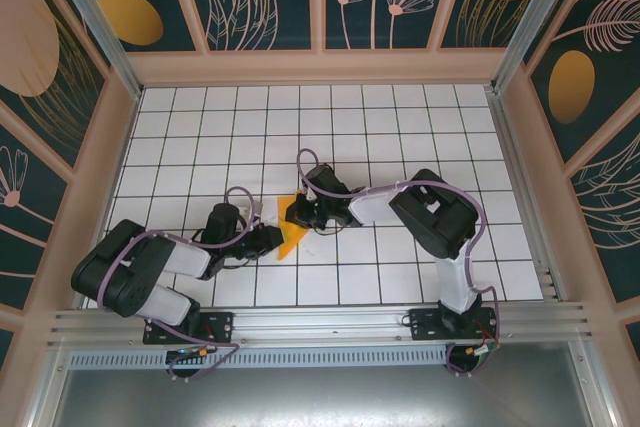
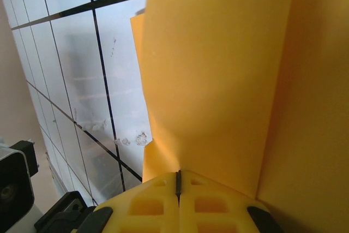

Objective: Fold a paper plane with a square sheet of paper (pick it up from the middle)
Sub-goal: Fourth fold the wing at the center of the table.

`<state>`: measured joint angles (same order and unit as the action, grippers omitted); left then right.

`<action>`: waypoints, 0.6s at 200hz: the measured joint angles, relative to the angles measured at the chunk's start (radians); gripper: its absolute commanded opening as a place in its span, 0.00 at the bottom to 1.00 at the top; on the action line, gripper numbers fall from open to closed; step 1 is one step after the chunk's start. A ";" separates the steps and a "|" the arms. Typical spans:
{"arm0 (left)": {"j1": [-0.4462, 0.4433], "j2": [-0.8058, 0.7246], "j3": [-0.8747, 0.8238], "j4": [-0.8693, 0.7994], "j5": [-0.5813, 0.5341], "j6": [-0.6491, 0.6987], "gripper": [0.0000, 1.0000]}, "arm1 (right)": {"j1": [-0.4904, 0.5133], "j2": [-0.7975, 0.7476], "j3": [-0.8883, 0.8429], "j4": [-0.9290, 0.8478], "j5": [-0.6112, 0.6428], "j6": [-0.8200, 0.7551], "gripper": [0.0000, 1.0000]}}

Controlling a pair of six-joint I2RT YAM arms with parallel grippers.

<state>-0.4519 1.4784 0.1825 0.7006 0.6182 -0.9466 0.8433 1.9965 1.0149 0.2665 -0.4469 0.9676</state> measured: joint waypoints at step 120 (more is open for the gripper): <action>-0.001 -0.065 0.000 -0.117 -0.020 0.014 0.11 | 0.001 0.000 0.006 -0.020 0.000 0.006 0.03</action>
<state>-0.4526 1.4136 0.1825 0.5838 0.5983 -0.9321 0.8444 1.9965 1.0214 0.2466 -0.4473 0.9741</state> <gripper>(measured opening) 0.110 0.068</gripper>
